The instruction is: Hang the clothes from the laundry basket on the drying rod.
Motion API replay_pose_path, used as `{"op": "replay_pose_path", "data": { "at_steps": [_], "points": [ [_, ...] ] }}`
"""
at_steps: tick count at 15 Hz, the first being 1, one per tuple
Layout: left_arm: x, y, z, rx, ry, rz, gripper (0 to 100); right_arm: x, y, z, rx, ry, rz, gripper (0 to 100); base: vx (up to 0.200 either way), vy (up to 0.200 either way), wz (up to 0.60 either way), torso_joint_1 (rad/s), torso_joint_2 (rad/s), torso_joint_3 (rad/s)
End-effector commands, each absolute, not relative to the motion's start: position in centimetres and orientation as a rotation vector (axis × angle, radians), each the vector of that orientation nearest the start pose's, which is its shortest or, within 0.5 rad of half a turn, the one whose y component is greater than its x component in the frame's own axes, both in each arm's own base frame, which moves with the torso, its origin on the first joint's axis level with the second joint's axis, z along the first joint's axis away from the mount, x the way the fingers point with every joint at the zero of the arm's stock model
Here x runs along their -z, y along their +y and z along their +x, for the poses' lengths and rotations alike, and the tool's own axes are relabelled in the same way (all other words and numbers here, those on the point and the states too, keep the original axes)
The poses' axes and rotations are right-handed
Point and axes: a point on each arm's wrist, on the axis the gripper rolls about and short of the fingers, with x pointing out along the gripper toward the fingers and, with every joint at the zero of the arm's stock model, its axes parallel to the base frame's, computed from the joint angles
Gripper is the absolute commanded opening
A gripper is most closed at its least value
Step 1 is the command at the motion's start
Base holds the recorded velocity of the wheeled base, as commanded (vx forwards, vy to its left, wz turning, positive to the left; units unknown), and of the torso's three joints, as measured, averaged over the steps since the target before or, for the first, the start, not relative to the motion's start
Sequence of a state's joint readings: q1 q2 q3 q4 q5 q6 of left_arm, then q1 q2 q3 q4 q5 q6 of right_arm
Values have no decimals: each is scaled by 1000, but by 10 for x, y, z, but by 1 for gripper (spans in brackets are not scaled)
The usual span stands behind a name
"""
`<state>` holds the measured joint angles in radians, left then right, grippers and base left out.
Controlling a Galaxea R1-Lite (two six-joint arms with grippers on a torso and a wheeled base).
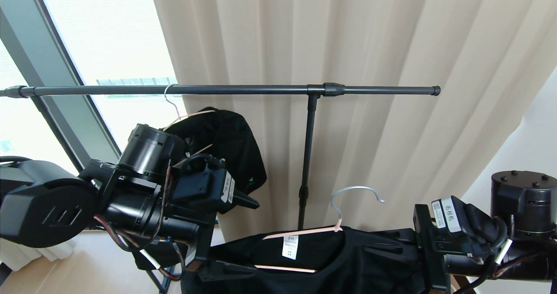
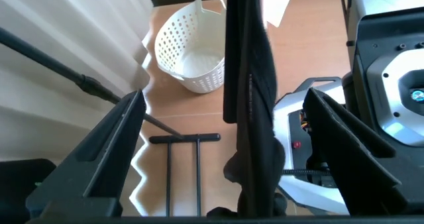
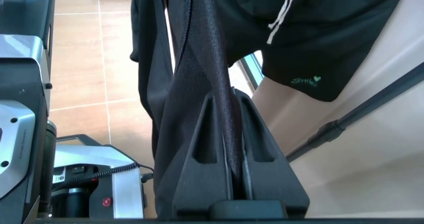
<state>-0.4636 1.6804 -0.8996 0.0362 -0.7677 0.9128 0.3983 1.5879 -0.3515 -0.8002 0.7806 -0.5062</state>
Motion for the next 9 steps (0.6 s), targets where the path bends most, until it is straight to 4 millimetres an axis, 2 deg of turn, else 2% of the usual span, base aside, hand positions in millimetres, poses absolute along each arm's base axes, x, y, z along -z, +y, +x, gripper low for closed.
{"op": "replay_pose_path", "data": {
  "at_steps": [1, 5, 6, 9],
  "points": [
    [-153, -145, 243, 1457, 286, 623, 100, -120, 100, 197, -1243, 144, -352, 0, 0, 0, 0, 0, 0, 0],
    [-151, -148, 245, 1451, 317, 601, 100, -120, 100, 196, -1243, 144, -352, 0, 0, 0, 0, 0, 0, 0],
    [-151, -149, 244, 1452, 319, 598, 0, -120, 100, 196, -1243, 144, -352, 0, 0, 0, 0, 0, 0, 0],
    [-152, -149, 243, 1451, 319, 593, 0, -118, 100, 196, -1247, 149, -352, 0, 0, 0, 0, 0, 0, 0]
  ]
}}
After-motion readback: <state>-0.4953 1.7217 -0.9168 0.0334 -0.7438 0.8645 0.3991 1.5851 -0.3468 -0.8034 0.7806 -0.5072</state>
